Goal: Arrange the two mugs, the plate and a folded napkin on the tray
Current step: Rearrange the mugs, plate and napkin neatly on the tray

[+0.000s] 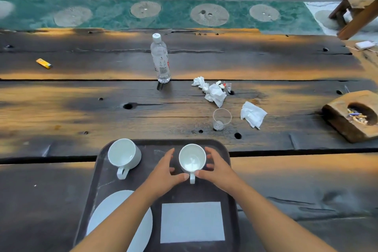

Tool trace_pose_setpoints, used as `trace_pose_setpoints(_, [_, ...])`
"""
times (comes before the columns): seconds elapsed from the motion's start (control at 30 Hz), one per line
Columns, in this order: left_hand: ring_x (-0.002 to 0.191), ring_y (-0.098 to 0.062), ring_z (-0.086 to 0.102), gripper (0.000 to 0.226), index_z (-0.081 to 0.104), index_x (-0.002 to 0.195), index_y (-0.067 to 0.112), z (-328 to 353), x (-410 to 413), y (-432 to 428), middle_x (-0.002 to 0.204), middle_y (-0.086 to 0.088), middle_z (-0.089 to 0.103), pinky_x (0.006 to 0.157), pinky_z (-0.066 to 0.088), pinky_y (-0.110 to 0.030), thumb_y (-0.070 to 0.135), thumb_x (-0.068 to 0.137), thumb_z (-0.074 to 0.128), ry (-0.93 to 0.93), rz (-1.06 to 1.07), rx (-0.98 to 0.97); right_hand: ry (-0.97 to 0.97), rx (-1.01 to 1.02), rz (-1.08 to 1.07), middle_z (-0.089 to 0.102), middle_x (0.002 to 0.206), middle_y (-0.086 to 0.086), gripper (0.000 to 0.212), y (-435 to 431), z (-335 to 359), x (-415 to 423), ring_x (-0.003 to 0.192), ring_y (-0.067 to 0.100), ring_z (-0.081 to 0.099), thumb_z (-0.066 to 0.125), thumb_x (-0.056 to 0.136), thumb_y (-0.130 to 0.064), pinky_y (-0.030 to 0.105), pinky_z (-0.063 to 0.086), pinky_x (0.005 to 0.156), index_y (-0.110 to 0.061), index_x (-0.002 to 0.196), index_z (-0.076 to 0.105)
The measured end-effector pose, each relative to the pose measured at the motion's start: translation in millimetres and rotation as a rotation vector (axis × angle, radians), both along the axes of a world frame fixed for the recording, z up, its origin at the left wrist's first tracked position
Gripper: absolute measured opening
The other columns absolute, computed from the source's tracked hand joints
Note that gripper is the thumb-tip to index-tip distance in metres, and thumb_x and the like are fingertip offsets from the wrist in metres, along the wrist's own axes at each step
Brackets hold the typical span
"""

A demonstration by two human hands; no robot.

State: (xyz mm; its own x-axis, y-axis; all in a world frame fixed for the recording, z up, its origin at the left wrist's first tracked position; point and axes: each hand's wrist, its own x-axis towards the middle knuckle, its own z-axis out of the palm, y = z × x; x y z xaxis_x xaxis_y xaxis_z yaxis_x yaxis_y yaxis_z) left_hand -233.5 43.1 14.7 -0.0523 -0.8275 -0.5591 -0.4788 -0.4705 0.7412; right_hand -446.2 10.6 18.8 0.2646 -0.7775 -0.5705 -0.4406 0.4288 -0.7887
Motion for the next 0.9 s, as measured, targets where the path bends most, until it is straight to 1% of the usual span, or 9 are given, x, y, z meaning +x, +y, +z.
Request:
trace_pose_setpoints(0.17, [0.135, -0.014, 0.049, 0.11, 0.01, 0.156, 0.045, -13, 4, -5, 0.164, 0.014, 0.023, 0.11, 0.045, -0.039, 0.049, 0.074, 0.083, 0.113, -0.025, 0.063, -0.063, -0.005, 0.014, 0.051, 0.144, -0.005, 0.086, -6, -5, 9, 0.129, 0.018, 0.054, 0.084, 0.077, -0.018, 0.043, 0.047, 0.11, -0.03, 0.148, 0.037])
trace_pose_setpoints(0.37, [0.116, 0.003, 0.055, 0.11, 0.01, 0.156, 0.046, -27, 4, -6, 0.16, 0.021, 0.028, 0.097, 0.047, -0.022, 0.05, 0.074, 0.084, 0.219, -0.028, 0.102, -0.127, -0.033, 0.045, 0.054, 0.139, -0.014, 0.081, -4, -11, 8, 0.13, 0.009, 0.052, 0.085, 0.074, -0.02, 0.032, 0.048, 0.107, -0.041, 0.139, 0.044])
trace_pose_setpoints(0.47, [0.118, 0.001, 0.056, 0.109, 0.013, 0.155, 0.047, -29, 2, -5, 0.157, 0.023, 0.033, 0.104, 0.048, -0.031, 0.051, 0.073, 0.085, 0.244, 0.005, 0.104, -0.13, -0.03, 0.033, 0.055, 0.136, -0.019, 0.08, -3, -12, 9, 0.128, 0.007, 0.054, 0.087, 0.073, -0.02, 0.029, 0.05, 0.104, -0.047, 0.136, 0.044])
trace_pose_setpoints(0.53, [0.117, 0.005, 0.056, 0.11, 0.014, 0.154, 0.048, -29, 0, -6, 0.153, 0.026, 0.037, 0.103, 0.048, -0.031, 0.053, 0.071, 0.085, 0.27, 0.021, 0.095, -0.121, -0.02, 0.029, 0.055, 0.134, -0.022, 0.08, -3, -13, 9, 0.126, 0.006, 0.055, 0.088, 0.072, -0.022, 0.025, 0.051, 0.1, -0.052, 0.132, 0.044])
trace_pose_setpoints(0.6, [0.118, 0.004, 0.056, 0.105, 0.019, 0.153, 0.05, -27, -1, -7, 0.148, 0.029, 0.04, 0.101, 0.049, -0.028, 0.051, 0.072, 0.086, 0.297, 0.027, 0.083, -0.113, -0.009, 0.028, 0.055, 0.133, -0.025, 0.079, -3, -12, 10, 0.125, 0.004, 0.055, 0.088, 0.072, -0.024, 0.021, 0.051, 0.095, -0.055, 0.13, 0.044])
trace_pose_setpoints(0.67, [0.123, -0.004, 0.058, 0.088, 0.033, 0.146, 0.055, -27, -1, -9, 0.142, 0.031, 0.048, 0.099, 0.052, -0.025, 0.043, 0.076, 0.085, 0.326, 0.027, 0.061, -0.107, -0.002, 0.03, 0.055, 0.133, -0.025, 0.079, -4, -11, 9, 0.125, 0.004, 0.054, 0.088, 0.074, -0.025, 0.017, 0.051, 0.092, -0.055, 0.131, 0.043])
trace_pose_setpoints(0.73, [0.126, -0.008, 0.057, 0.076, 0.042, 0.138, 0.058, -26, -2, -11, 0.136, 0.031, 0.054, 0.095, 0.054, -0.022, 0.037, 0.079, 0.084, 0.335, 0.028, 0.049, -0.108, 0.003, 0.034, 0.055, 0.134, -0.023, 0.079, -5, -11, 9, 0.126, 0.006, 0.054, 0.087, 0.074, -0.023, 0.019, 0.051, 0.095, -0.053, 0.133, 0.044])
trace_pose_setpoints(0.83, [0.123, -0.006, 0.058, 0.073, 0.043, 0.135, 0.059, -24, -2, -11, 0.133, 0.032, 0.056, 0.087, 0.054, -0.015, 0.035, 0.08, 0.084, 0.332, 0.042, 0.036, -0.111, -0.004, 0.04, 0.056, 0.135, -0.019, 0.079, -7, -11, 8, 0.128, 0.009, 0.054, 0.087, 0.074, -0.021, 0.029, 0.05, 0.105, -0.048, 0.135, 0.045])
trace_pose_setpoints(0.9, [0.123, -0.006, 0.058, 0.072, 0.044, 0.137, 0.057, -24, -3, -12, 0.134, 0.03, 0.056, 0.089, 0.054, -0.017, 0.034, 0.081, 0.084, 0.332, 0.046, 0.034, -0.111, -0.012, 0.047, 0.056, 0.135, -0.019, 0.078, -8, -10, 8, 0.128, 0.009, 0.054, 0.086, 0.074, -0.02, 0.028, 0.05, 0.104, -0.049, 0.134, 0.046])
